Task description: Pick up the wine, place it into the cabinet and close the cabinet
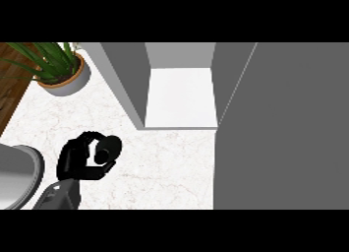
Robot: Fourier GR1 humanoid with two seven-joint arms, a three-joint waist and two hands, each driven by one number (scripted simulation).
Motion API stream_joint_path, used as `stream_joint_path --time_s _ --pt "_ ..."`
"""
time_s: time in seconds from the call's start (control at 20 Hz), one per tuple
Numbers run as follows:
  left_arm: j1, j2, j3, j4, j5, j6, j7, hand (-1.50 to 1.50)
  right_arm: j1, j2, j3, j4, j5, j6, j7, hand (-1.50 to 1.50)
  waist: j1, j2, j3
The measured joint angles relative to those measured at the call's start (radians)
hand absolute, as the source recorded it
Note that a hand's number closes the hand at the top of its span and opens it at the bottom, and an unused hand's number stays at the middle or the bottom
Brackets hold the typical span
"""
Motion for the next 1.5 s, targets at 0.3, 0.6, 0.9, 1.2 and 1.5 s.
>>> stream_joint_path --time_s 0.3,0.6,0.9,1.2,1.5 --pt "0.080 -0.034 -0.069 -0.166 -0.072 0.150 0.001 1.50 0.022 -0.003 -0.003 0.000 0.005 0.002 -0.016 -1.50 0.003 -0.001 0.000" --pt "0.139 -0.082 -0.148 -0.379 -0.118 0.267 0.204 1.50 0.006 -0.012 -0.020 0.000 0.006 -0.003 -0.001 -1.50 0.008 0.004 -0.005" --pt "0.161 -0.128 -0.254 -0.576 -0.144 0.387 0.423 1.50 0.051 -0.006 -0.014 -0.004 0.009 0.015 -0.030 -1.50 0.002 0.009 -0.008" --pt "0.124 -0.143 -0.371 -0.675 -0.166 0.506 0.604 1.50 0.066 -0.009 -0.018 -0.011 0.008 0.018 -0.023 -1.50 -0.006 0.012 -0.010" --pt "0.020 -0.144 -0.454 -0.641 -0.232 0.611 0.717 1.50 0.049 -0.008 -0.030 -0.008 0.006 0.021 -0.019 -1.50 -0.009 0.013 -0.010"
